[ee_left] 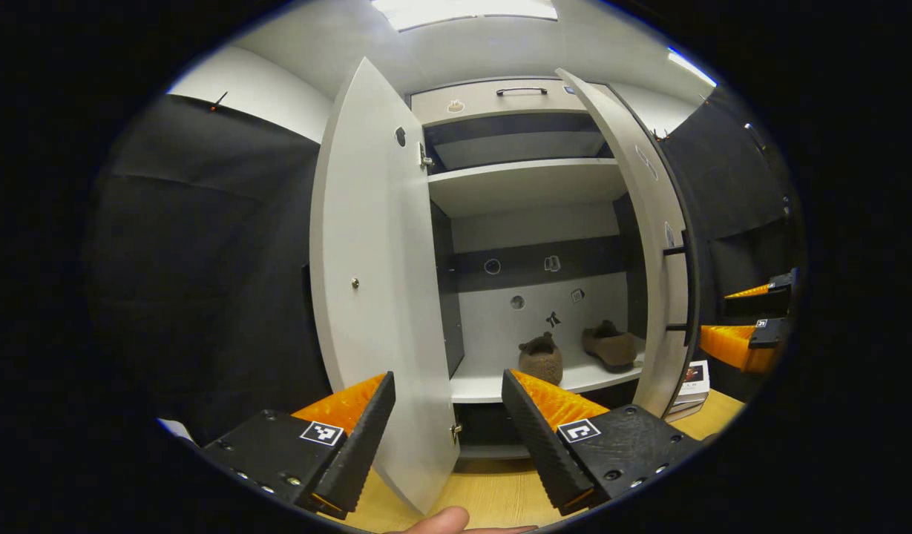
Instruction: Grab one shoe with the right hand and put it into the shoe cabinet, grab the other shoe with the left hand and put it into the shoe cabinet; then close the right door with the right hand and the left door with the left hand.
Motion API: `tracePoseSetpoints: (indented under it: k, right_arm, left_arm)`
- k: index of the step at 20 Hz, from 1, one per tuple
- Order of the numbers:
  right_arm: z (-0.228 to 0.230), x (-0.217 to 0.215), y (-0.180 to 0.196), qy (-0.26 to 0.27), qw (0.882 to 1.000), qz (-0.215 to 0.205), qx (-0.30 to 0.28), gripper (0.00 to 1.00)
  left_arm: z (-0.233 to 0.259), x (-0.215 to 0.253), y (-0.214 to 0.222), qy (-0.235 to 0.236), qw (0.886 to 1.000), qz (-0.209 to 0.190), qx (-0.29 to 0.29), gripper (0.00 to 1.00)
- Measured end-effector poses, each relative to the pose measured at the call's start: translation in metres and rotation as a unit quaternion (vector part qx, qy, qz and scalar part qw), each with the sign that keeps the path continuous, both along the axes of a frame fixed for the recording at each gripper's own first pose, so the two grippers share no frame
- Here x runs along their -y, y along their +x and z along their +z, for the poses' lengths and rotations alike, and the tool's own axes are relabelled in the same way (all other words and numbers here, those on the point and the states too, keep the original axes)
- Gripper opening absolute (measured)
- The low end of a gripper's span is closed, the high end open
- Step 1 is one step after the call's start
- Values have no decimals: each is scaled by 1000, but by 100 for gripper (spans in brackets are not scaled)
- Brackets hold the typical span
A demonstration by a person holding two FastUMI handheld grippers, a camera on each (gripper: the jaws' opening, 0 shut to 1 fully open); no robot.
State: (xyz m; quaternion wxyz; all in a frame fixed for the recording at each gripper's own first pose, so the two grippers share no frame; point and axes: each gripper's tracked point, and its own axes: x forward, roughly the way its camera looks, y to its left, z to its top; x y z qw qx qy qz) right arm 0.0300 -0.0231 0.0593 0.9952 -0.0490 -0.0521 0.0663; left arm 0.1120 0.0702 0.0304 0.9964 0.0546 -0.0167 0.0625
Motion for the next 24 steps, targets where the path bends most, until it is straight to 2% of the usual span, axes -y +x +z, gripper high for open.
tracePoseSetpoints:
  k: [5,7,10,14,17,22,23,24]
  right_arm:
    - [-9,13,2,-2,1000,-22,-7,99]
    - [-10,14,6,6,1000,-23,-11,98]
    - [-10,8,13,22,999,-15,-19,98]
    - [-12,-8,22,22,999,3,-29,98]
    - [-13,-17,25,20,999,12,-33,98]
    - [-14,-18,22,10,999,7,-32,99]
    - [-15,-16,21,8,999,4,-33,99]
    - [-16,-15,19,7,999,2,-34,99]
  left_arm:
    - [10,4,0,2,1000,-19,10,89]
    - [14,3,-3,-2,999,-28,16,90]
    - [19,-7,-10,-1,1000,-20,22,92]
    - [38,-40,-27,-2,999,11,43,93]
    - [54,-78,-39,20,997,42,61,94]
    - [62,-157,-30,53,989,119,71,94]
    - [50,-162,-19,53,991,114,49,96]
    - [29,-159,-5,45,995,91,10,97]
